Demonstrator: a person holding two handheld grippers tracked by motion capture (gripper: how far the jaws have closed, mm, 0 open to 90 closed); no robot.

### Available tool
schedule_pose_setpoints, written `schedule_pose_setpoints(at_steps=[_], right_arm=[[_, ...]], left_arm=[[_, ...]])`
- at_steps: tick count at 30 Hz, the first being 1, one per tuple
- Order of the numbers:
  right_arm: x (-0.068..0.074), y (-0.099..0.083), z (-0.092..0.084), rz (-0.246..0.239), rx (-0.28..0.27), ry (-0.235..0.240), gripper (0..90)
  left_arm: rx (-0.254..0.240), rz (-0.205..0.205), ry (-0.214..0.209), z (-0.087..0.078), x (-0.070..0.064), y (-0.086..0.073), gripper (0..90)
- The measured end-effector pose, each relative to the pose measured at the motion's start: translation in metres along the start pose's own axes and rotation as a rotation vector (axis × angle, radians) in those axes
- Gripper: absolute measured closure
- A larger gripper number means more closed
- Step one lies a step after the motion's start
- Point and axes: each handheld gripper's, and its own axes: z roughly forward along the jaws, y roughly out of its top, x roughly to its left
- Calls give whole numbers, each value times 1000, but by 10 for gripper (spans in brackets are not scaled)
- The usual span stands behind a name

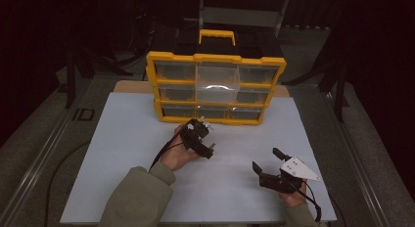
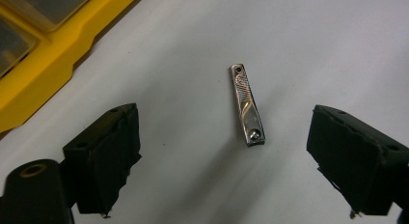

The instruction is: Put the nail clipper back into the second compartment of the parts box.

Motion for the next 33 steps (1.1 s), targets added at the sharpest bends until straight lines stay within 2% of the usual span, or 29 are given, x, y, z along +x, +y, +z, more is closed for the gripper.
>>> schedule_pose_setpoints(at_steps=[5,6,10,17,23,31,33], right_arm=[[0,0,0,1,-1,0,114],[0,0,0,2,0,0,114],[-1,0,0,0,4,-7,115],[-1,0,-1,-1,0,-9,115],[-1,0,-1,-3,0,-10,116],[-2,0,-1,-1,1,-13,115],[-1,0,-1,-3,0,-12,116]], left_arm=[[20,13,0,6,-2,1,164],[18,11,-15,7,-2,1,188],[28,9,-29,11,-2,2,262],[56,6,-30,18,-6,3,382],[109,22,-20,25,-8,4,522],[125,32,-71,28,-8,5,692],[122,19,-80,28,-8,5,718]])
